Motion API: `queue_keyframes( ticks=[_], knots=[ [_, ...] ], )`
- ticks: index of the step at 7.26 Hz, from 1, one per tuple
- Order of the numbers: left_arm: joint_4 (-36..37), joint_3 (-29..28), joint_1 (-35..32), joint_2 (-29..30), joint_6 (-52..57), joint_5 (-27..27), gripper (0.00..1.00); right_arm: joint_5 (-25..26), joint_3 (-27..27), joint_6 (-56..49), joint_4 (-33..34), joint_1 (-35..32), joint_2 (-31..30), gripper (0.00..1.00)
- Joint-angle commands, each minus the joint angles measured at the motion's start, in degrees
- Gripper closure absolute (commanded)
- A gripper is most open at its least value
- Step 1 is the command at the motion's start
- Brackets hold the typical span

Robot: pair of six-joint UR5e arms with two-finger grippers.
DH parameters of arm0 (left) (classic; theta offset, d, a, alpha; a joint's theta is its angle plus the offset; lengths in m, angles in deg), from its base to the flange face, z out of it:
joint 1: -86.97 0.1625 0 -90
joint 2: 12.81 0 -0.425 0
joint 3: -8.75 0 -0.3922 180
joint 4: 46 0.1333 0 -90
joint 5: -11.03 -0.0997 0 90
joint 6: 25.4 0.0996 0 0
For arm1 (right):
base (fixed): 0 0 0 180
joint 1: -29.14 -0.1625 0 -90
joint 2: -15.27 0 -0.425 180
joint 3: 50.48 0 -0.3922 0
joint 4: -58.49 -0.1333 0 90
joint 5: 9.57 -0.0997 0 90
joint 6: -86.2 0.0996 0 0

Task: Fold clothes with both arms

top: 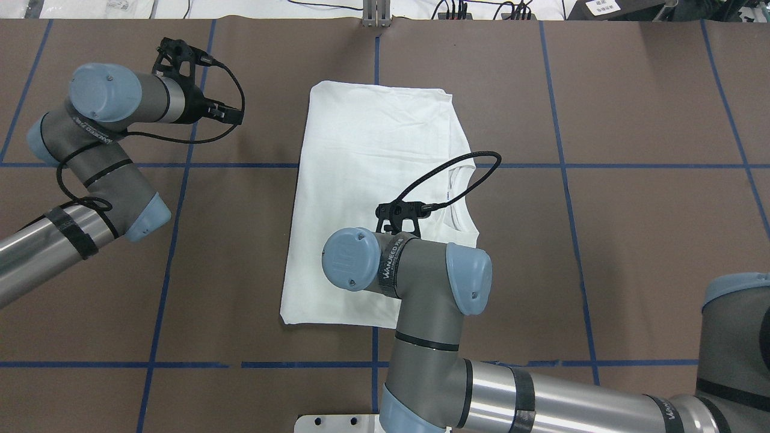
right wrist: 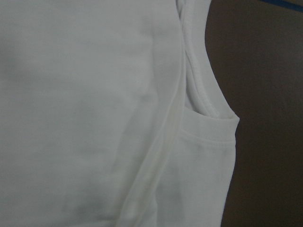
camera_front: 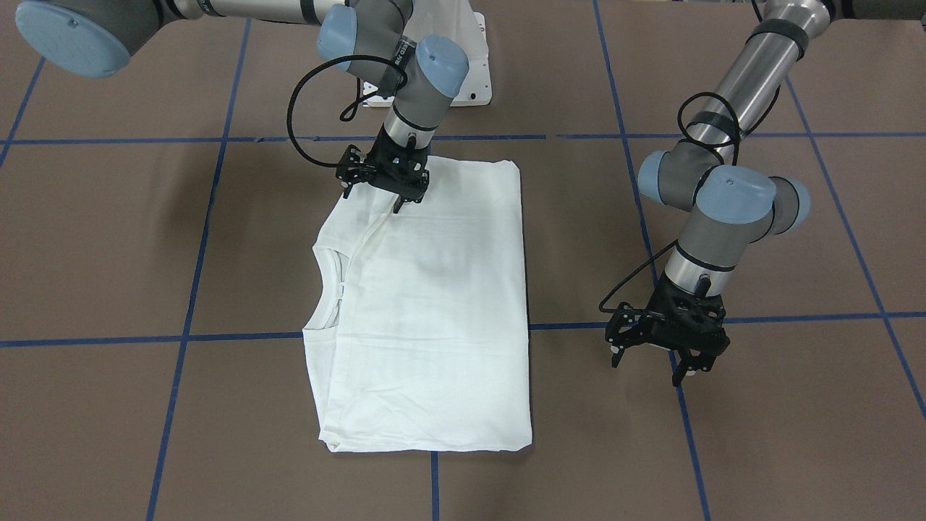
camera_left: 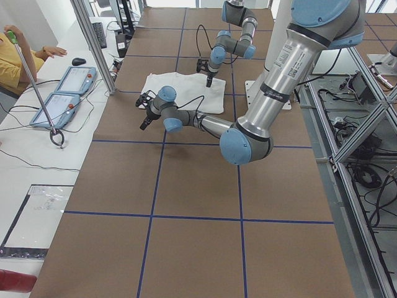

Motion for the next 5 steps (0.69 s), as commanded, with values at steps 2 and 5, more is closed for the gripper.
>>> queue_keyframes(
  ticks=[2,5],
  knots=[
    [0.00,0.00,0.03,0.09,0.00,0.00,0.00,-0.10,-6.14,-2.32,9.31,0.39,-4.06,0.00],
    [0.09,1.05,0.38,0.00,-0.52,0.00,0.00,0.69,-20.38,-3.46,9.60,0.84,-14.18,0.00]
  ],
)
